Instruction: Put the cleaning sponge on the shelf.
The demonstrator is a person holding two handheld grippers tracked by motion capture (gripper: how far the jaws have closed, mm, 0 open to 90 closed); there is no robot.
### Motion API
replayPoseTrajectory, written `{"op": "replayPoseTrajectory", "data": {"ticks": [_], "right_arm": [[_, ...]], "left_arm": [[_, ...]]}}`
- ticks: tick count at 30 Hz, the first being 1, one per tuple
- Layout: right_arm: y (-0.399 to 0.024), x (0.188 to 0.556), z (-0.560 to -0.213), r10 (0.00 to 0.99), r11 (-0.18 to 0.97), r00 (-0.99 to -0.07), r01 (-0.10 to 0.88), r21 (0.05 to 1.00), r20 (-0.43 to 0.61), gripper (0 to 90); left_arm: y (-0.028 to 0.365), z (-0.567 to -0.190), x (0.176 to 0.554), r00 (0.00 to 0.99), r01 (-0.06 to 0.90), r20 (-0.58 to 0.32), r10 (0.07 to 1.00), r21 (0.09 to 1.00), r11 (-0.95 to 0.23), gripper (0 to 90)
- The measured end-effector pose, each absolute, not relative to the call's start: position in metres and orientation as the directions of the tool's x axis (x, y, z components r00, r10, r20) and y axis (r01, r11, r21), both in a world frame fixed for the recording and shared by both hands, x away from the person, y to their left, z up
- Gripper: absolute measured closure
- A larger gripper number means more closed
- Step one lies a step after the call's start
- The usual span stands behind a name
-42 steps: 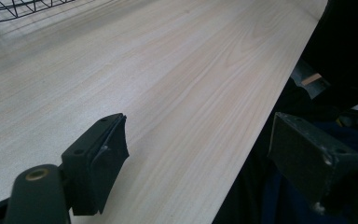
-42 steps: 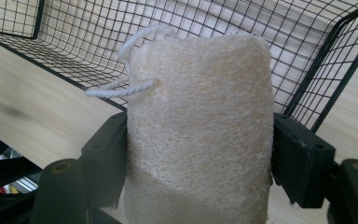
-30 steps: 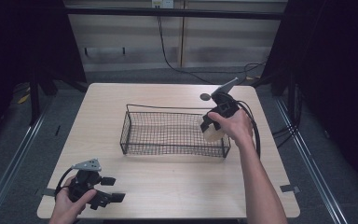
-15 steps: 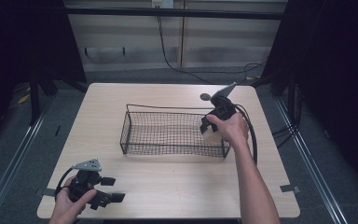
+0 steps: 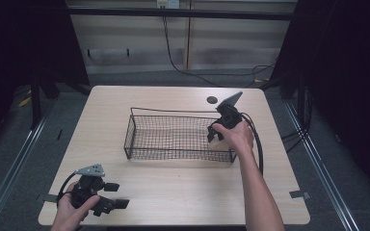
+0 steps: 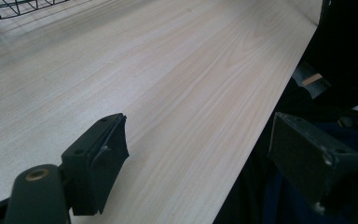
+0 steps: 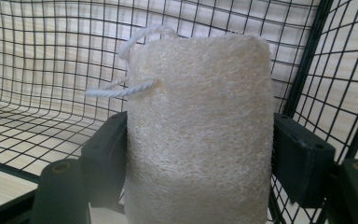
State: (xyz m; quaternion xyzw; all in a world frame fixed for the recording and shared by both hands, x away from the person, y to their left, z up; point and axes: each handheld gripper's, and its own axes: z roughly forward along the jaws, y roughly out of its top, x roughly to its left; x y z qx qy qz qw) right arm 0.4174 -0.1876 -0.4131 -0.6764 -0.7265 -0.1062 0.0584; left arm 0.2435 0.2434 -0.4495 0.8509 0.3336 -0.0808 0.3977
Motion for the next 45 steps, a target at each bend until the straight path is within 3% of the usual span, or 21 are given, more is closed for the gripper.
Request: {"op": "replayPoseTrajectory", "data": {"ticks": [45], "right_arm": [[-0.179, 0.415, -0.441, 0.988, -0.01, 0.005, 0.999, 0.034, 0.157, 25.6]], "left_arm": [[0.244, -0.448, 0.243, 0.768, 0.628, -0.401, 0.499, 0.625, -0.465, 18.9]]}}
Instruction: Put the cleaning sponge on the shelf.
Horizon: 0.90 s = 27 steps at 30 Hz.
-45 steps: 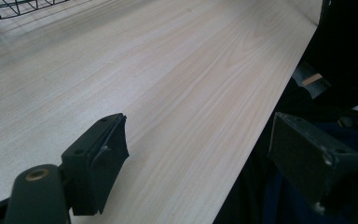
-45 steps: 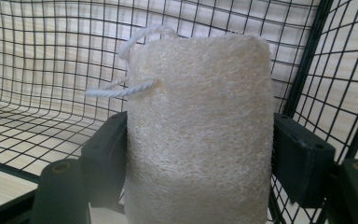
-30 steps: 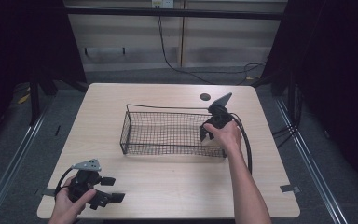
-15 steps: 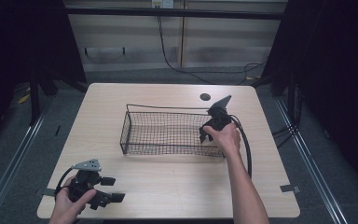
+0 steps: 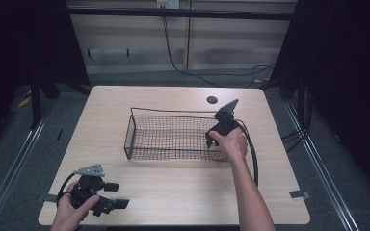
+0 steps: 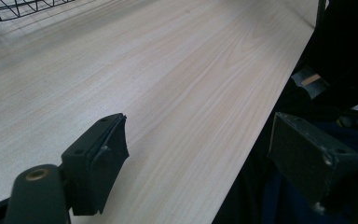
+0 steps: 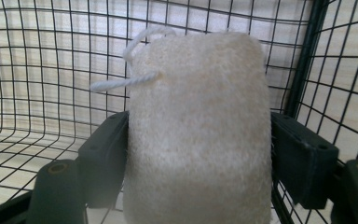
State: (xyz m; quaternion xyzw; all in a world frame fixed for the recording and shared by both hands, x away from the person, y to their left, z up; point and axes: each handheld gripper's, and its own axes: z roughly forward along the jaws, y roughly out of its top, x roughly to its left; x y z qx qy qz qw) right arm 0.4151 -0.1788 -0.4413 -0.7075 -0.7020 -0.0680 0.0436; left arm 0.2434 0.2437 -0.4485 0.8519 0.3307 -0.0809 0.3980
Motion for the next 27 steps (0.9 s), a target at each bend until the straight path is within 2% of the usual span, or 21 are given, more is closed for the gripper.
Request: {"op": "replayPoseTrajectory", "data": {"ticks": [27], "right_arm": [[-0.1757, 0.4121, -0.4344, 0.992, 0.025, -0.03, 0.999, 0.042, 0.121, 24.5]], "left_arm": [[0.2436, -0.4482, 0.2433, 0.768, 0.628, -0.401, 0.499, 0.624, -0.465, 18.8]]}}
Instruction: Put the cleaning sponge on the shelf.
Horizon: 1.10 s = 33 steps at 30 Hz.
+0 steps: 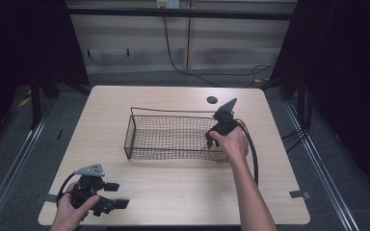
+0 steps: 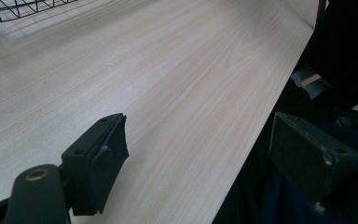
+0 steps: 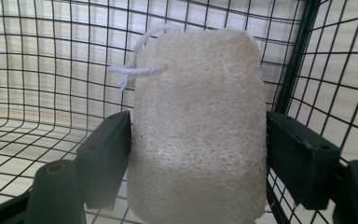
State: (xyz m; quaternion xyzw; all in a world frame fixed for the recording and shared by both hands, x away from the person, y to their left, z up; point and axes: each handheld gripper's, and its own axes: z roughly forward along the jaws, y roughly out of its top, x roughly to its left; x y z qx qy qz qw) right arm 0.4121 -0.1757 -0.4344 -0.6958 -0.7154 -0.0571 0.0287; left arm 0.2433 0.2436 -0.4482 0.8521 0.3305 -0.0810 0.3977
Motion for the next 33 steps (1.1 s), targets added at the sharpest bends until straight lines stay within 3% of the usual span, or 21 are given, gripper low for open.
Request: {"op": "replayPoseTrajectory", "data": {"ticks": [18, 33], "right_arm": [[-0.179, 0.409, -0.428, 0.991, 0.048, -0.053, 0.998, 0.044, 0.121, 20.4], [-0.188, 0.404, -0.418, 0.978, 0.087, -0.097, 0.994, 0.065, 0.186, 19.7]], "left_arm": [[0.243, -0.448, 0.243, 0.77, 0.626, -0.398, 0.499, 0.624, -0.468, 18.9], [0.242, -0.449, 0.243, 0.768, 0.628, -0.4, 0.501, 0.623, -0.466, 18.9]]}}
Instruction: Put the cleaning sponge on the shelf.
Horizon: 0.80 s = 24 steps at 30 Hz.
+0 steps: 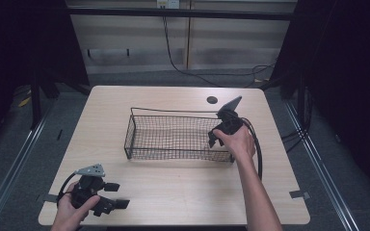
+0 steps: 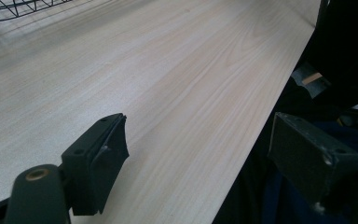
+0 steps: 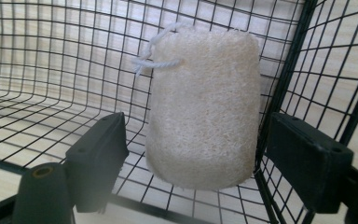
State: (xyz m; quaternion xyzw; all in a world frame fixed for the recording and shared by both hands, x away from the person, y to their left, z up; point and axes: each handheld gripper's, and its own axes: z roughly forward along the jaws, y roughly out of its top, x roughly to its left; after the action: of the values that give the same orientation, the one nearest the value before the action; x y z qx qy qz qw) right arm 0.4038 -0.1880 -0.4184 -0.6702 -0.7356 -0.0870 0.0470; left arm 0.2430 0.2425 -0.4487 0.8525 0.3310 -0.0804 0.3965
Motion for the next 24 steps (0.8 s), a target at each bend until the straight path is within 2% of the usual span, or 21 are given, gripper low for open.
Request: {"op": "replayPoseTrajectory", "data": {"ticks": [13, 24], "right_arm": [[-0.197, 0.398, -0.406, 0.966, 0.088, -0.111, 0.99, 0.107, 0.233, 19.4], [-0.193, 0.39, -0.393, 0.945, 0.181, -0.22, 0.968, 0.173, 0.242, 22.0]], "left_arm": [[0.242, -0.449, 0.243, 0.768, 0.628, -0.397, 0.502, 0.621, -0.469, 18.9], [0.242, -0.449, 0.243, 0.768, 0.628, -0.398, 0.502, 0.622, -0.468, 18.9]]}}
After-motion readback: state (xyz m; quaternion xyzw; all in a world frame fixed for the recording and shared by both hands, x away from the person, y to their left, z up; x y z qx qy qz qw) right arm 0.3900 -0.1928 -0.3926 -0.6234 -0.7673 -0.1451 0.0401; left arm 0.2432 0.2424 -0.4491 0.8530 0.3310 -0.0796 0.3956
